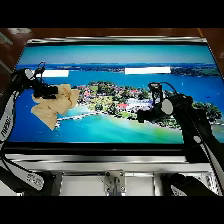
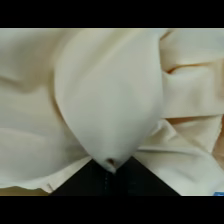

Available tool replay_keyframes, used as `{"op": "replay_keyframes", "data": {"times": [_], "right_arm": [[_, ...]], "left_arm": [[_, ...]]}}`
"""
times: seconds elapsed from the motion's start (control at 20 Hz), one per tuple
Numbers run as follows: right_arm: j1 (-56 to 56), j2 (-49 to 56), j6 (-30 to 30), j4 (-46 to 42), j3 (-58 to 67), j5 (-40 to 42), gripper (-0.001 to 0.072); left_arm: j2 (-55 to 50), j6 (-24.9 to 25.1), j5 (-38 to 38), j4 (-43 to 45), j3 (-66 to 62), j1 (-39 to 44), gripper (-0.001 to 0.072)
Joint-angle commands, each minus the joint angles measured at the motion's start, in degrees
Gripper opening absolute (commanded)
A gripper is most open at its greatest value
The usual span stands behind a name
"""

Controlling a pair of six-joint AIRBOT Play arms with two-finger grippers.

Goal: Fold the shirts.

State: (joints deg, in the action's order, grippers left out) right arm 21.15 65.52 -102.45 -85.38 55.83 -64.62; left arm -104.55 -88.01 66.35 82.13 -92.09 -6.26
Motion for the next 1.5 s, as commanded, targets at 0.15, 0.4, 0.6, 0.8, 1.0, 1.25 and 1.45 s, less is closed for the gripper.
{"op": "replay_keyframes", "data": {"times": [0.15, 0.4, 0.6, 0.8, 1.0, 1.25, 1.45], "right_arm": [[0.02, -0.04, -0.31, -2.27, 0.07, 0.87, 0.0683], [0.02, -1.62, 2.27, -2.99, 3.85, -15.39, 0.0683], [0.02, -8.28, 2.80, -10.54, 6.60, -21.77, 0.0683], [0.02, -15.78, 2.62, -14.80, 8.44, -22.45, 0.0683], [0.02, -17.73, 0.85, -11.23, 8.37, -25.05, 0.0683], [0.04, -17.11, -0.44, -0.70, 1.81, -15.80, 0.0683], [0.02, -17.09, -2.08, 0.59, -8.74, -4.59, 0.0683]], "left_arm": [[8.74, 4.09, 3.82, -8.26, -4.13, 0.92, 0.0037], [30.53, 4.87, 2.93, -18.14, -4.50, 8.39, 0.0037], [42.07, 2.16, 3.13, -18.12, -4.48, 18.21, 0.0037], [43.28, -0.39, 2.93, -18.10, -3.21, 28.50, 0.0037], [41.27, -4.63, -1.86, -18.05, 10.25, 40.02, 0.0037], [40.26, -15.08, -23.61, -23.26, 35.91, 47.60, 0.0037], [37.18, -7.26, -26.21, -31.63, 38.45, 47.93, 0.0712]]}}
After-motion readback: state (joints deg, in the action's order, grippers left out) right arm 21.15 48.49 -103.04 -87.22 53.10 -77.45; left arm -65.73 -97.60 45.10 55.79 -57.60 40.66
